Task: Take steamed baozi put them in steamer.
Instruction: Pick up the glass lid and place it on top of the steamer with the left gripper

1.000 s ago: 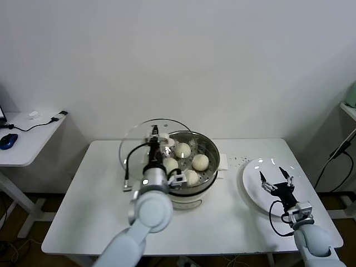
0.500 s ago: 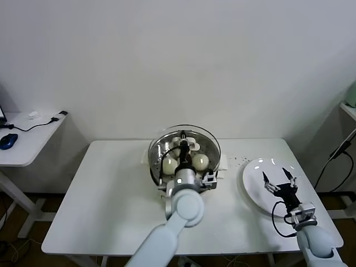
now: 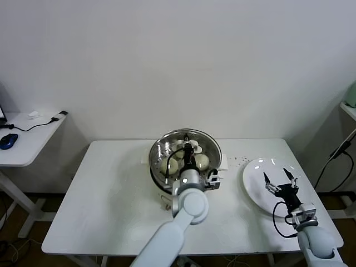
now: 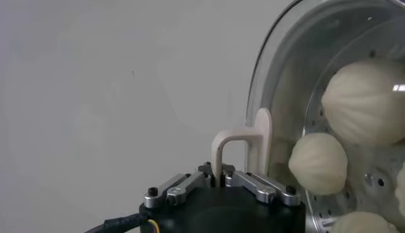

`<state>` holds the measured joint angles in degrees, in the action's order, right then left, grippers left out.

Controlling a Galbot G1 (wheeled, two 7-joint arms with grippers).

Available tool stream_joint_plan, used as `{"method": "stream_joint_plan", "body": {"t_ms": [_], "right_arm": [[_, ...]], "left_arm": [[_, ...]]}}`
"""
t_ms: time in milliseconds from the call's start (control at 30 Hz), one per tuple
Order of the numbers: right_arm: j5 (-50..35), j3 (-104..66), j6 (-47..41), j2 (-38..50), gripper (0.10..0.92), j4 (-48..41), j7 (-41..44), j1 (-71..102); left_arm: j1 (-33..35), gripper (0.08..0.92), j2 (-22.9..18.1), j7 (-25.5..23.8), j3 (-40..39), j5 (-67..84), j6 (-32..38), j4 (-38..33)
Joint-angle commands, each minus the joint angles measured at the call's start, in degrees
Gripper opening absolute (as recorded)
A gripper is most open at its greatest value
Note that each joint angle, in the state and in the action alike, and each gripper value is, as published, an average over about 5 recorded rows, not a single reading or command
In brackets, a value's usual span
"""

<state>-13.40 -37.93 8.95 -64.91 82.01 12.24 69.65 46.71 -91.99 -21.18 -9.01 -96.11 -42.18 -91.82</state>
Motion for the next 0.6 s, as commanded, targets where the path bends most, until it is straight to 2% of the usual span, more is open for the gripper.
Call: {"method": "stream_joint_plan", "body": {"t_ms": [33,600], "right_arm": [[0.2,-0.2,0.1,-0.1,0.823,-0.2,0.1,-0.1],[1.0,-0.6,0.5,-0.4,0.823,-0.5,0.6,0.0]], "left_arm": [[-0.2,0.154,-0.5,0.3,0.5,0.4,-2.8,1.8],[0.7,0.154,-0.2,1.1,1.2,1.4,-2.8,2.1]]}}
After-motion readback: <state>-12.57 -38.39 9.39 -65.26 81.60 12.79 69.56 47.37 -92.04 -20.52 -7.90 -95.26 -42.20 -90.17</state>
